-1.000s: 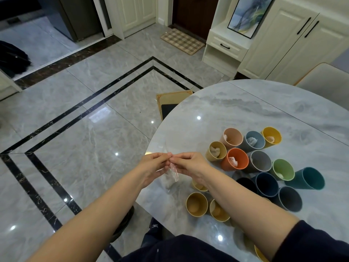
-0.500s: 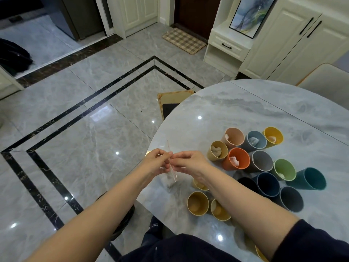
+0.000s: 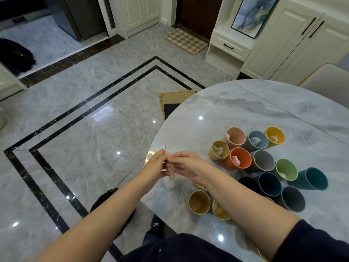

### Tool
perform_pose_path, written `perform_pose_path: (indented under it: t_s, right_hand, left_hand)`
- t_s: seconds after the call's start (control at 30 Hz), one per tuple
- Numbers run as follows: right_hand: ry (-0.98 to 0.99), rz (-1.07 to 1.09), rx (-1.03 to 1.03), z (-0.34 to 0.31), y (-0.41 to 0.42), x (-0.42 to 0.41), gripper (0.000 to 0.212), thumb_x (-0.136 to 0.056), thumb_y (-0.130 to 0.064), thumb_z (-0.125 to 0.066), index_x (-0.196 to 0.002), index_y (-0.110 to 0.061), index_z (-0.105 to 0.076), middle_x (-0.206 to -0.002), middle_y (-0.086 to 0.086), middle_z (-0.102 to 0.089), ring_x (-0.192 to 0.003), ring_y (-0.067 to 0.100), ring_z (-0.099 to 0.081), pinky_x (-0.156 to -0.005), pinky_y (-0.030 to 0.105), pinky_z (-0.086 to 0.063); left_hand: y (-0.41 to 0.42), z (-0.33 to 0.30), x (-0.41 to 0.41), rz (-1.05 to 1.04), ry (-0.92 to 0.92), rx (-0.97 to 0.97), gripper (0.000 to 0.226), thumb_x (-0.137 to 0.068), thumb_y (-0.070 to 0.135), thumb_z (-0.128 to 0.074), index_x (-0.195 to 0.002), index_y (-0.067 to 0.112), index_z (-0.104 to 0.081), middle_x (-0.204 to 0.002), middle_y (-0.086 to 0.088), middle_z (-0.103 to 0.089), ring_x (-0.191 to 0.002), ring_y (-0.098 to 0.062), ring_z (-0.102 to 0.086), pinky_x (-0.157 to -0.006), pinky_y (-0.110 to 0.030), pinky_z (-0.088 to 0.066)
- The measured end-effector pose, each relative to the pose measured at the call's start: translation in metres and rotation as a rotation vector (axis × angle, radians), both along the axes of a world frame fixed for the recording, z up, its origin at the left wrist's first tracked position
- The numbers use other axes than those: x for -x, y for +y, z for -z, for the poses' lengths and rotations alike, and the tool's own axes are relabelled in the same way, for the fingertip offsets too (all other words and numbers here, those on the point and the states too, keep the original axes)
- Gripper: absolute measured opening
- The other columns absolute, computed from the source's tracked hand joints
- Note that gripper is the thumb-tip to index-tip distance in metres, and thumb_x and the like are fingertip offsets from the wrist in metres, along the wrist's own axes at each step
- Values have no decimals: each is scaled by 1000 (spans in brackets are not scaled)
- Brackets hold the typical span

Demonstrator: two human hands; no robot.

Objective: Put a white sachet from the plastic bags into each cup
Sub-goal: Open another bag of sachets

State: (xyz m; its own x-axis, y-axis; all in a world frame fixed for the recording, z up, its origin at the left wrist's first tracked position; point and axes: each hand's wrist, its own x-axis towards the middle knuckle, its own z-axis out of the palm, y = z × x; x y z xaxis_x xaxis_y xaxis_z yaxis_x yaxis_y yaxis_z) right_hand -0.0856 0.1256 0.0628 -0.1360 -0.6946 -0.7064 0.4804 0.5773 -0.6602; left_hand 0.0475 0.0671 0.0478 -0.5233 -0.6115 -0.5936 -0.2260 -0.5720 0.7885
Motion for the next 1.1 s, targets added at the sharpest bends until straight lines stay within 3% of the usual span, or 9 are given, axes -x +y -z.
perform_pose_path:
  t_s: [0.2, 0.33, 0.47, 0.57, 0.67, 0.87, 0.97, 1.03, 1.1]
  right_hand:
    - [-70, -38, 122, -18, -14, 2, 10, -95, -7, -62, -86, -2, -62, -68, 10, -57, -60, 14, -55, -56, 22, -37]
    - [-260, 24, 188, -35, -17, 10, 22, -101, -3, -47, -84, 2, -61, -72, 13, -62, -67, 16, -61, -52, 17, -37]
    - [-272, 29, 220, -41, -19, 19, 16, -101, -6, -46, -91, -2, -58, -83, 14, -57, -78, 18, -54, -60, 21, -36]
    - [-20, 125, 202, -49, -19, 31, 12, -99, -5, -53, -88, -7, -57, -74, 8, -57, -68, 16, -53, -58, 23, -40]
    - [270, 163, 180, -60, -16, 50, 8, -99, -7, -55, -91, -9, -56, -72, 7, -59, -63, 16, -58, -56, 23, -43]
    - [978, -43, 148, -85, -7, 75, 7, -98, -13, -54, -93, -17, -56, -84, 3, -68, -73, 12, -71, -65, 28, -55]
    - [1287, -189, 251, -97, -5, 75, 23, -98, -4, -42, -87, -17, -58, -88, 4, -57, -77, 14, -64, -66, 22, -47]
    - [1396, -285, 308, -104, -3, 74, 30, -94, 2, -43, -82, -14, -66, -90, 2, -48, -79, 13, -53, -66, 19, -38]
    - [1428, -338, 348, -111, -1, 74, 33, -93, 3, -46, -82, -13, -73, -90, 1, -44, -81, 13, -48, -69, 19, -36]
  left_hand:
    - [-4, -19, 7, -57, 113, 86, 31, -104, 9, -39, -74, 11, -45, -57, 1, -49, -53, -12, -53, -58, -25, -50]
    - [-7, -33, 14, -104, 254, 98, 33, -108, 14, -34, -76, 11, -41, -53, 4, -57, -50, -13, -62, -69, -30, -50]
    - [-10, -43, 20, -201, 317, 9, 36, -104, 9, -37, -69, 11, -41, -56, 0, -48, -57, -16, -53, -58, -23, -50]
    - [-16, -45, 23, -279, 267, -21, 34, -101, 5, -39, -68, 13, -41, -61, 0, -37, -55, -13, -37, -49, -19, -43]
    - [-23, -50, 24, -239, 156, 92, 32, -102, 6, -39, -71, 13, -42, -62, -2, -39, -56, -15, -40, -50, -23, -44]
    - [-40, -73, 16, 250, -333, 809, 28, -102, 17, -43, -81, 1, -52, -67, -13, -61, -57, -21, -61, -62, -38, -53]
    - [-44, -82, 16, 321, -396, 1078, 28, -99, 17, -48, -78, -1, -52, -69, -22, -60, -63, -34, -61, -61, -45, -49]
    - [-42, -86, 18, 228, -275, 951, 34, -100, 17, -48, -70, 2, -51, -64, -20, -57, -59, -28, -59, -61, -34, -49]
    - [-38, -80, 21, 8, -102, 532, 44, -102, 24, -46, -60, 10, -45, -55, -10, -49, -55, -23, -53, -62, -32, -51]
